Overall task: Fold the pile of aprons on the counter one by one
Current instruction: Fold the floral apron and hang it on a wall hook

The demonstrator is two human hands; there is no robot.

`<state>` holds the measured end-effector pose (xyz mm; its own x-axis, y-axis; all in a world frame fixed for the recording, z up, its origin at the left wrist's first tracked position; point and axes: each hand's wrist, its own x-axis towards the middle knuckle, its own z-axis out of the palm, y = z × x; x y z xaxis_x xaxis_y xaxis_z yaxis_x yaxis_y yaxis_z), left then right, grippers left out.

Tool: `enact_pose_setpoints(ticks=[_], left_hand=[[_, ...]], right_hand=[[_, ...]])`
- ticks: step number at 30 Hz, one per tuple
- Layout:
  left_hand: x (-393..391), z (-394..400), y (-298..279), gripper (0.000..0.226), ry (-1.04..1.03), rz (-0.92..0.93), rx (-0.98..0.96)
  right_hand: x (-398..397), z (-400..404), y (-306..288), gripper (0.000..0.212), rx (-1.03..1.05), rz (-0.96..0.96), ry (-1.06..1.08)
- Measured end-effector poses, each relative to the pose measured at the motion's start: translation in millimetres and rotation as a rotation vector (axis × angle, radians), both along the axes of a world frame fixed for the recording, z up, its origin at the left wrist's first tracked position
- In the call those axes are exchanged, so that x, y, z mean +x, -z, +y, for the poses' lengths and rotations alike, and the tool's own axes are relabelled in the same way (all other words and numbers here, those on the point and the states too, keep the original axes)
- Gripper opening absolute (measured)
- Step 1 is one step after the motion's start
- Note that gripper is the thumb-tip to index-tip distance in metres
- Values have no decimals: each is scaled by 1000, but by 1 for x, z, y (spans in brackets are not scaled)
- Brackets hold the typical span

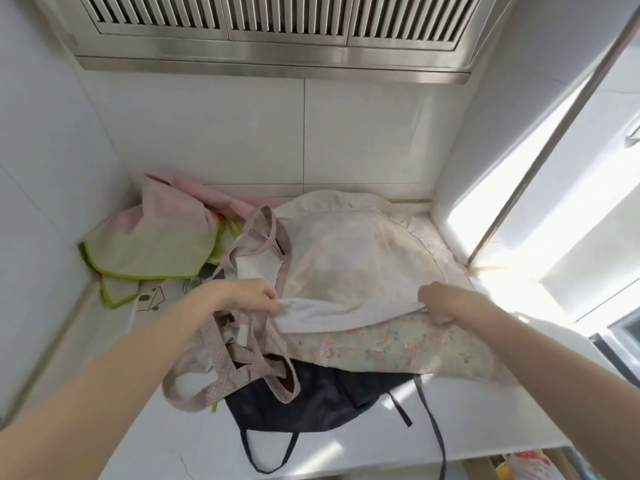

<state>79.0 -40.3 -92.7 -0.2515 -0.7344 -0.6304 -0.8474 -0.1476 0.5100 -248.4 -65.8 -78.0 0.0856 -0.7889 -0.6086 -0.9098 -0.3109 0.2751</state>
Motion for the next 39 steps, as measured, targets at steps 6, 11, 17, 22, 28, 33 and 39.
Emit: enact_pose_setpoints(ticks=[6,11,17,22,28,33,39], left_hand=[[-22,-30,23,42,-637,153,-343],[-1,-20,48,90,-363,457,69],[24,-14,95,25,-273,202,114],[3,-34,81,18,-504,262,-123],[5,-30,80,14,-560,298,-118],[11,4,91,7,-470,82,-330],[31,23,93,42,-844,-295,-574]], right_hand=[[0,-49,9,31,-256,-85,77],[-6,-64,43,14,-197,-36,77],[10,-81,55,23,-90,-37,60],[64,-94,59,30,85,-440,-96],[112,-93,61,19,-290,-464,-156],[128,-88,56,40,49,-646,-98],[175,-40,88,50,112,-611,-225]])
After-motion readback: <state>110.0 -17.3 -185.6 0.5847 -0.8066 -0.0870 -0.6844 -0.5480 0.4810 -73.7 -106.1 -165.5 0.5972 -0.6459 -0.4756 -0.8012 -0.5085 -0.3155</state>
